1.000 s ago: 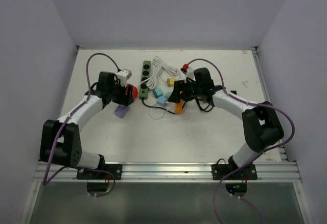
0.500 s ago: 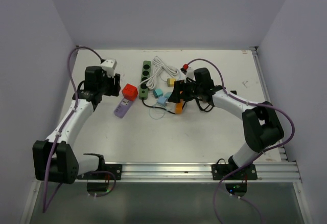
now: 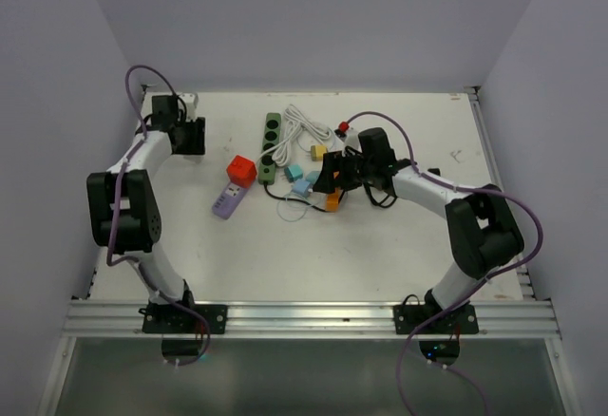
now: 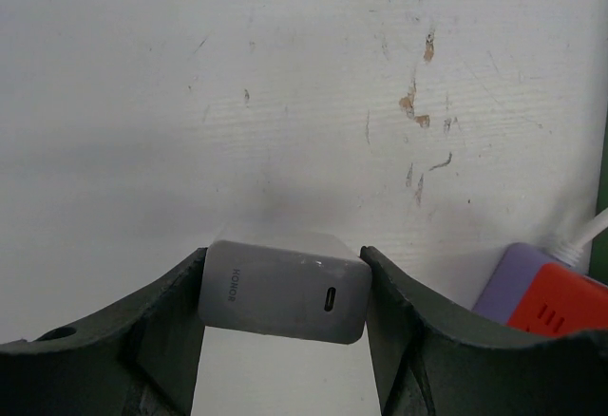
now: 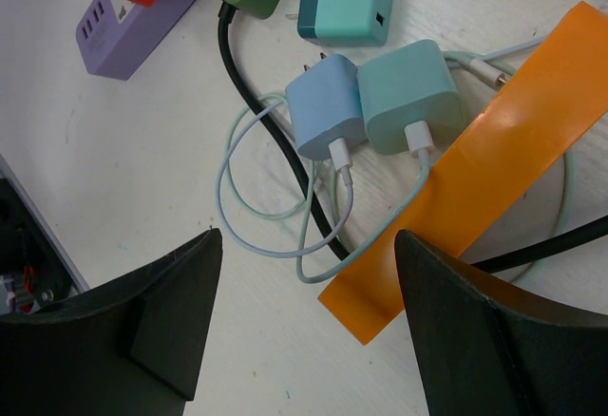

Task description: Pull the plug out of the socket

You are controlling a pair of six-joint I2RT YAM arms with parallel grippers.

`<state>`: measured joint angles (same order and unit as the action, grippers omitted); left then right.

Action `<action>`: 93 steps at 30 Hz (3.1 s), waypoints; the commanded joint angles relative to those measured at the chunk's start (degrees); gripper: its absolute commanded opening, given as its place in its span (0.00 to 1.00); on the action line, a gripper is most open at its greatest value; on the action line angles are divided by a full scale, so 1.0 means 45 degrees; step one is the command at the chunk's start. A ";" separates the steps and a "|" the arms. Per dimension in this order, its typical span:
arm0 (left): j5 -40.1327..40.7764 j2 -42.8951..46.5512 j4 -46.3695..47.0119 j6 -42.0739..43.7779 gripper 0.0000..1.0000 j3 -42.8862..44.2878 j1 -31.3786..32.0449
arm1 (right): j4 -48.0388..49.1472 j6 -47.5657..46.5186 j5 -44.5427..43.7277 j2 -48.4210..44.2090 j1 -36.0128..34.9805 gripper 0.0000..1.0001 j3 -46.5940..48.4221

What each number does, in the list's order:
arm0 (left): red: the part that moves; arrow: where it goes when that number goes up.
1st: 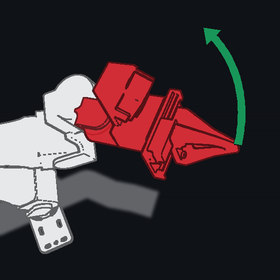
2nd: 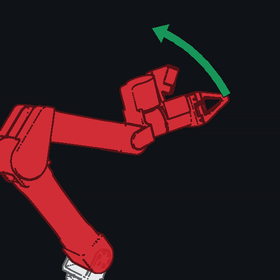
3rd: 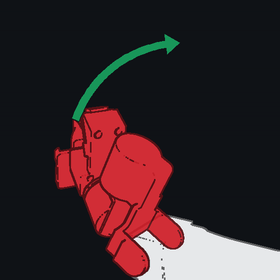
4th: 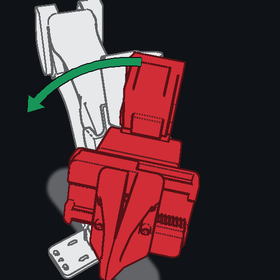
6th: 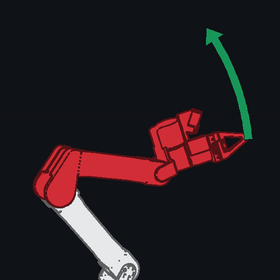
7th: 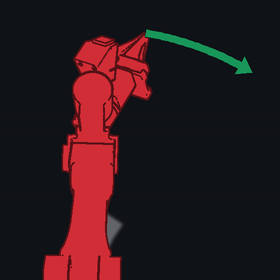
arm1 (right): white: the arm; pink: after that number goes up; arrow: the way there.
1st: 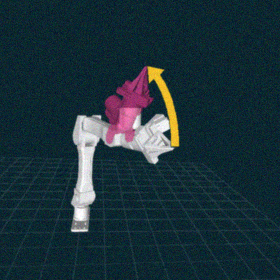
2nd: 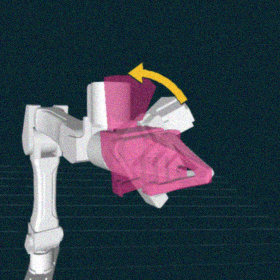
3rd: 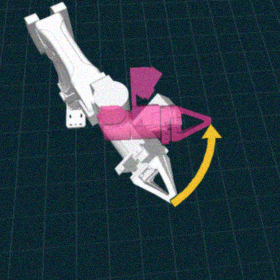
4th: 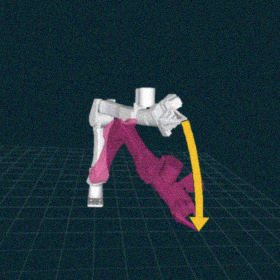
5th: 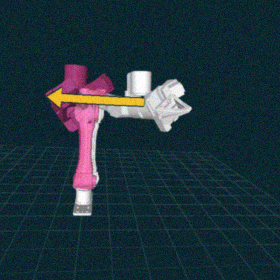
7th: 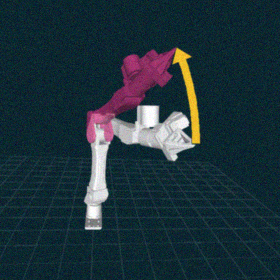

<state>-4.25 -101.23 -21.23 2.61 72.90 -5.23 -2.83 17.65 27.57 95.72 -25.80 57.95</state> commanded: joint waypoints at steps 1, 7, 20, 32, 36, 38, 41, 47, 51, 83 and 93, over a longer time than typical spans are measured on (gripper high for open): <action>-0.0363 -0.0959 -0.0378 0.0357 0.55 0.1161 -0.0106 | 0.0043 -0.0231 -0.0053 0.0037 0.0050 0.77 0.0090; -0.1203 -0.2347 -0.0574 0.0416 0.62 0.1768 -0.0087 | 0.0024 -0.0250 -0.0092 0.0252 0.0050 0.77 0.0207; -0.1477 -0.3188 -0.0575 0.0474 1.00 0.2354 -0.0106 | -0.0015 -0.0348 -0.0209 0.0486 0.0050 0.77 0.0247; -0.2473 0.1976 0.1045 -0.1144 1.00 0.0385 -0.0106 | 0.0922 -0.0541 -0.1144 -0.0294 -0.0378 0.88 -0.0087; -0.2922 0.5418 0.2897 -0.2531 1.00 -0.2171 -0.0067 | 0.0127 -0.1518 -0.2492 0.0075 -0.1667 0.90 0.0850; -0.2884 0.7346 0.3799 -0.3310 1.00 -0.3599 -0.0009 | -0.0092 -0.1559 -0.3039 0.0290 -0.1979 0.91 0.1492; -0.2669 0.9265 0.4445 -0.3587 1.00 -0.4987 0.0322 | -0.0775 -0.1383 -0.3919 0.0661 -0.2544 0.91 0.2704; -0.2708 1.0949 0.4504 -0.3489 1.00 -0.6375 0.1007 | -0.1771 -0.2573 -0.4564 0.2260 -0.3699 0.91 0.5457; -0.2066 1.1791 0.4407 -0.3354 1.00 -0.6339 0.1766 | -0.2455 -0.2673 -0.3572 0.2752 -0.3797 0.91 0.6553; -0.2122 1.2594 0.3859 -0.3452 1.00 -0.5869 0.2687 | -0.2144 -0.4899 -0.3744 0.8532 -0.5126 0.89 1.2453; -0.1790 1.2554 0.3859 -0.3432 1.00 -0.5986 0.2589 | -0.1696 -0.4879 -0.3431 0.8008 -0.5145 0.16 1.1810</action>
<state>-13.04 -44.64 -4.47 -12.91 44.05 6.50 -13.61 -4.32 10.35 133.88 -48.49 111.94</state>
